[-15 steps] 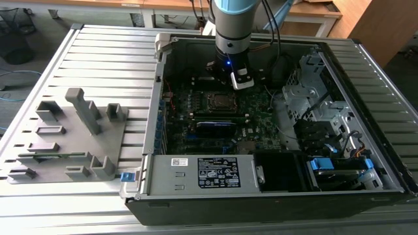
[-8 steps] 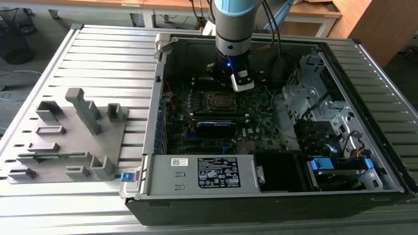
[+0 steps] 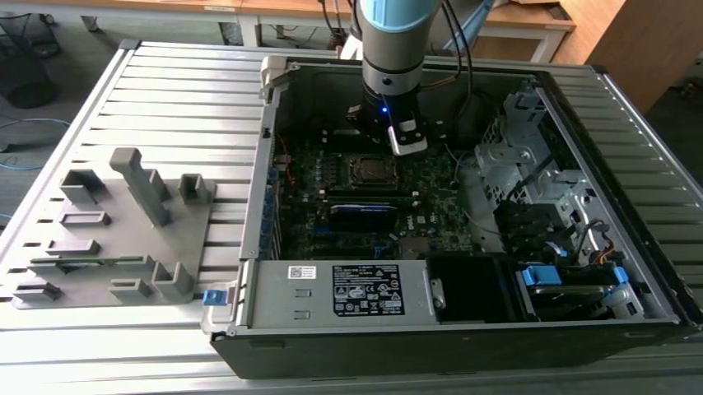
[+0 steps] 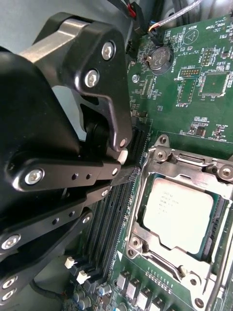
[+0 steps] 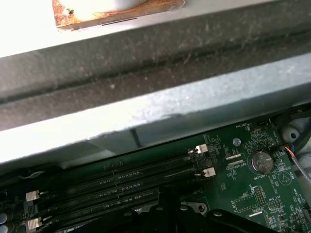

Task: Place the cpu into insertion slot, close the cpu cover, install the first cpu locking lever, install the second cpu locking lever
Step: 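Install the first cpu locking lever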

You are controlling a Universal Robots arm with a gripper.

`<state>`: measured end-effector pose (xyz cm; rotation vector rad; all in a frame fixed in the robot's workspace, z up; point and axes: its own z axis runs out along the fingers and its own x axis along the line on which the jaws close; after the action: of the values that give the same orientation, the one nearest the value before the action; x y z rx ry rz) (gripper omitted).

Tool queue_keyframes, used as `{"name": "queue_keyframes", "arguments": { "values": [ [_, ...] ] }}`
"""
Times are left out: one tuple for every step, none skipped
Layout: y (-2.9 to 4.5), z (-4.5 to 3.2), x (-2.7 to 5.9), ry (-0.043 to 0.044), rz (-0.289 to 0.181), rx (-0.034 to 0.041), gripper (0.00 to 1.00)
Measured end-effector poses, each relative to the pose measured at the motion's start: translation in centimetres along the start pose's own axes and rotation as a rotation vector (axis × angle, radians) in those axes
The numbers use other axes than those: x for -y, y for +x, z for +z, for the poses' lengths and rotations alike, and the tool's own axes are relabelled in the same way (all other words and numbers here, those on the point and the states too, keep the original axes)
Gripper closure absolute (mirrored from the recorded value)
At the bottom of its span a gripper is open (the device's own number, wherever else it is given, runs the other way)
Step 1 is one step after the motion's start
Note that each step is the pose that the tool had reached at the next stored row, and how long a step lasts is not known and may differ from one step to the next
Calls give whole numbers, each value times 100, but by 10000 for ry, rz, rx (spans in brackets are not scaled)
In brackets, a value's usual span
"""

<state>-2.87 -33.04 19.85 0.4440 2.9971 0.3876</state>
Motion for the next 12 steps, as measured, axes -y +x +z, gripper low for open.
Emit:
{"name": "queue_keyframes", "arguments": {
  "values": [
    [0, 0, 0, -3, 0, -1, 89],
    [0, 0, 0, -4, 0, -1, 89],
    [0, 0, 1, -4, 0, -1, 89],
    [-1, -1, 4, -4, -1, -2, 89],
    [-2, -2, 7, -4, -1, -2, 89],
    [-2, -1, 8, -4, 0, -1, 89],
    [-2, 0, 9, -4, 2, 0, 89],
    [-3, 0, 10, -4, 1, -1, 89],
    [-3, 1, 10, -3, 0, -1, 89],
    [-3, 0, 10, 2, 0, 0, 89],
    [-3, 1, 10, 9, -1, 2, 89],
    [-3, 2, 10, 12, -3, 3, 89]
  ]
}}
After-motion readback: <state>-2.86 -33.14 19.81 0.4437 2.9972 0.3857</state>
